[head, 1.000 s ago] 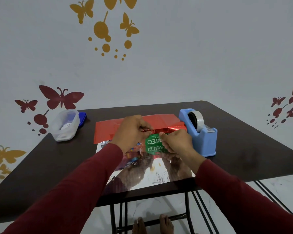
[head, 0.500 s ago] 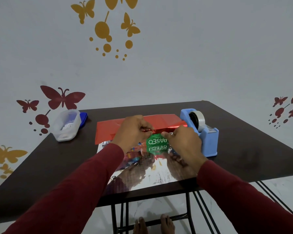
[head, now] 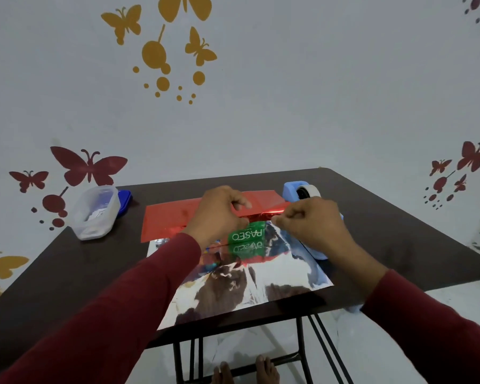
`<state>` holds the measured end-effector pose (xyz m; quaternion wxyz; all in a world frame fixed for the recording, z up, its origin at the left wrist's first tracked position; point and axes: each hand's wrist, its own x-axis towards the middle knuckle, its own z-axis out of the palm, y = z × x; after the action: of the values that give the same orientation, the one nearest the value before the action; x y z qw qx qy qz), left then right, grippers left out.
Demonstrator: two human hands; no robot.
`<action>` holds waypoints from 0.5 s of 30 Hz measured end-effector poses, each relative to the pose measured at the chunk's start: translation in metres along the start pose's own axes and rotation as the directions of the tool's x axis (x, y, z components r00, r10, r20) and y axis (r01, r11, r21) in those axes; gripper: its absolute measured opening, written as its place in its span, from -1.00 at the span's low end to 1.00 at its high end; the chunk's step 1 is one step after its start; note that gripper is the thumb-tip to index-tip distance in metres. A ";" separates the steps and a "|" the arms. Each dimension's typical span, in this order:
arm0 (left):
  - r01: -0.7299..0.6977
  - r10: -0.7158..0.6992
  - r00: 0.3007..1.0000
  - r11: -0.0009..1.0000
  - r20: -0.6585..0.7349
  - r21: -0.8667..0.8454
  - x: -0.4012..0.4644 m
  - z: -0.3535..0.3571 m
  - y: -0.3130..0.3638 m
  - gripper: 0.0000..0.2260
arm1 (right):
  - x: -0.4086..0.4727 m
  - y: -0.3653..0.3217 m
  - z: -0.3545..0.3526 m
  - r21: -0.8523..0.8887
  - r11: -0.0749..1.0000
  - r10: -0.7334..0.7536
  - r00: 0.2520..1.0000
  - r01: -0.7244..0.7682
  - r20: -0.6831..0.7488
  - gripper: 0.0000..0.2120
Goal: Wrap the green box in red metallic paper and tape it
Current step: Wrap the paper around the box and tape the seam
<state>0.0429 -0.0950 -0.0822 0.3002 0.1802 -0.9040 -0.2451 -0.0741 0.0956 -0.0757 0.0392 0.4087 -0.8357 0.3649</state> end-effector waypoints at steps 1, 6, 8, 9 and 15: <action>-0.033 0.033 0.999 0.999 0.017 0.011 0.003 0.003 0.007 -0.69 | 0.000 0.001 -0.012 -0.001 1.000 0.011 1.000 -0.011 -0.009 -0.78; -0.177 0.173 0.977 0.984 0.124 0.021 0.017 0.031 0.046 -0.55 | 0.016 0.032 -0.055 -0.054 0.982 0.169 0.974 -0.179 -0.153 -0.82; -0.210 0.205 0.964 0.978 0.172 0.010 0.024 0.045 0.058 -0.39 | 0.025 0.046 -0.063 -0.082 0.948 0.296 0.947 -0.307 -0.125 -0.76; -0.221 0.214 0.957 0.975 0.198 0.014 0.028 0.051 0.062 -0.32 | 0.028 0.050 -0.065 -0.011 0.922 0.386 0.921 -0.387 -0.047 -0.74; -0.277 0.227 0.914 0.955 0.337 0.107 0.047 0.074 0.067 -0.05 | 0.037 0.059 -0.067 0.282 0.653 0.514 0.685 -0.703 0.517 -0.75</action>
<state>-0.0509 -0.0378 -0.0758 0.1637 0.0422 -0.9725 -0.1602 -0.1560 0.1381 -0.0476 -0.3540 0.1581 -0.8030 0.4527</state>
